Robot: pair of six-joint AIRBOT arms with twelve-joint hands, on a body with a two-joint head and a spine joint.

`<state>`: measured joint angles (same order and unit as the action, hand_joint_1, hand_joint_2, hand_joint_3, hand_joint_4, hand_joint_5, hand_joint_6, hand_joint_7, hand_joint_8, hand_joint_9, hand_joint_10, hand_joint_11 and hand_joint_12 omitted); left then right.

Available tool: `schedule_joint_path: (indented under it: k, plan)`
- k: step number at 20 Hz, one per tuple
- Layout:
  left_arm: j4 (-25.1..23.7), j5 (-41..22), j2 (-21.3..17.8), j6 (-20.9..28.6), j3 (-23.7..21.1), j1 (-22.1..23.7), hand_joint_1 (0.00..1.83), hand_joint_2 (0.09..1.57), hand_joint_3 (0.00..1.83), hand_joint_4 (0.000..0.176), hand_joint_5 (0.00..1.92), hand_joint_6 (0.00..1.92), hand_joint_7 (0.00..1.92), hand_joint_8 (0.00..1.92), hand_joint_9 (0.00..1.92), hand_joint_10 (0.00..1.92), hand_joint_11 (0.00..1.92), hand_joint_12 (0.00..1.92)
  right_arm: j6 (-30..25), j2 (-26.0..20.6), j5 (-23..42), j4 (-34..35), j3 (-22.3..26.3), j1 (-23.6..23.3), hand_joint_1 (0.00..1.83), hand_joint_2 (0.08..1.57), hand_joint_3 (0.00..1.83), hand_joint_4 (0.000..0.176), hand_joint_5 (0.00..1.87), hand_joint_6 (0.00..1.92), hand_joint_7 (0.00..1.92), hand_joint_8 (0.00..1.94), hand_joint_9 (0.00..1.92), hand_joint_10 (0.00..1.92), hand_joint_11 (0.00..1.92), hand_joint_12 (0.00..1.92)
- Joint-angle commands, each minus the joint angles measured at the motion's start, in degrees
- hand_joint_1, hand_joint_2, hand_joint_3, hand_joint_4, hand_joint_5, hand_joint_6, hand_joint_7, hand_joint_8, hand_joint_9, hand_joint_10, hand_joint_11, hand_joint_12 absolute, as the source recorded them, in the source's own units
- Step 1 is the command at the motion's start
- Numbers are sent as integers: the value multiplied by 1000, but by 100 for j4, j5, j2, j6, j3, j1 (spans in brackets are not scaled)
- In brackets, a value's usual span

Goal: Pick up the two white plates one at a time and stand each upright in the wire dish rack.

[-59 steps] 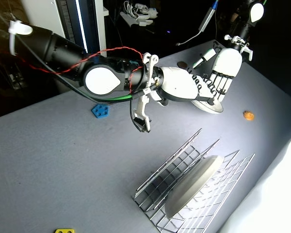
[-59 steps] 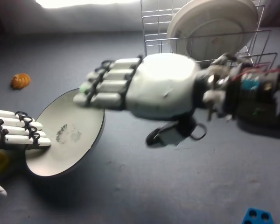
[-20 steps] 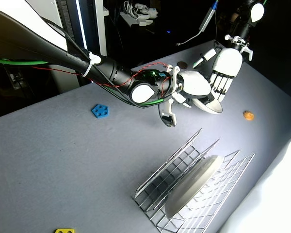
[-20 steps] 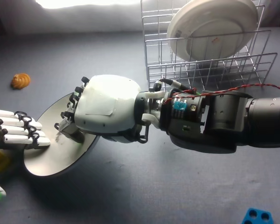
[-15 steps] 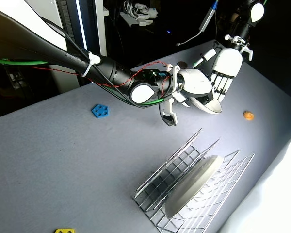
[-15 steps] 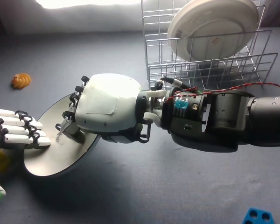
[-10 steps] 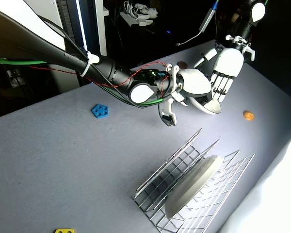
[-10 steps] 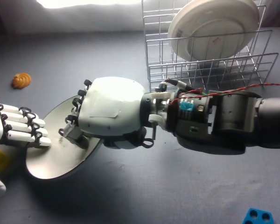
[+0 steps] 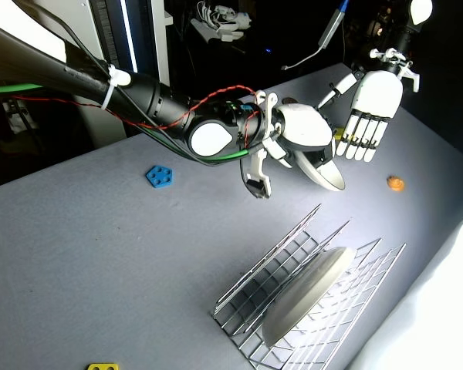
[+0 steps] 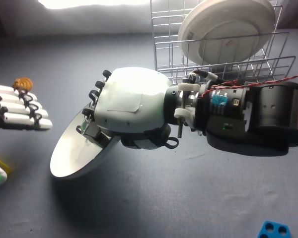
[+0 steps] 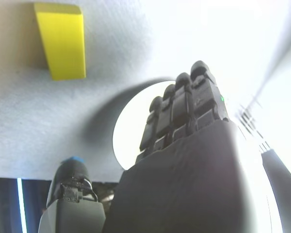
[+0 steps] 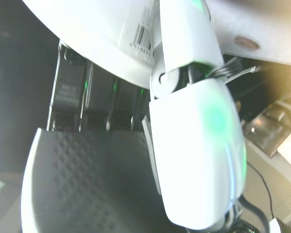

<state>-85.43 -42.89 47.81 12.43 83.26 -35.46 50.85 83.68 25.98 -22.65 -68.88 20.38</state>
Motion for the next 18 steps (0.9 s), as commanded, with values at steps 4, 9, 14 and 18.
schedule_joint_path:
  k: [4, 9, 14, 18]
  plan:
    - [276, -121, -122, 42, 17, 245, 0, 1091, 2, 0, 0, 0, 0, 0, 0, 0, 0, 0, -108, -242, 554, 68, 312, -299, 1492, 1082, 0, 0, 943, 995, 1020, 771, 977, 927, 907, 1433]
    - [274, -142, -143, 81, 57, 320, 0, 1083, 0, 0, 0, 0, 0, 0, 0, 0, 0, 0, -272, -609, 437, 68, 713, -410, 1491, 1087, 1, 0, 937, 1002, 1009, 801, 967, 939, 887, 1460]
    - [273, -142, -149, 87, 79, 321, 0, 1077, 0, 0, 0, 0, 0, 0, 0, 0, 0, 0, -1081, -990, 250, 66, 980, -557, 1490, 1091, 0, 0, 934, 1019, 984, 836, 951, 964, 898, 1447]
    - [273, -145, -151, 87, 89, 321, 0, 1085, 0, 0, 0, 0, 0, 0, 0, 0, 0, 0, -1927, -1212, -6, 65, 1083, -763, 1491, 1088, 0, 0, 953, 992, 992, 818, 964, 950, 890, 1451]
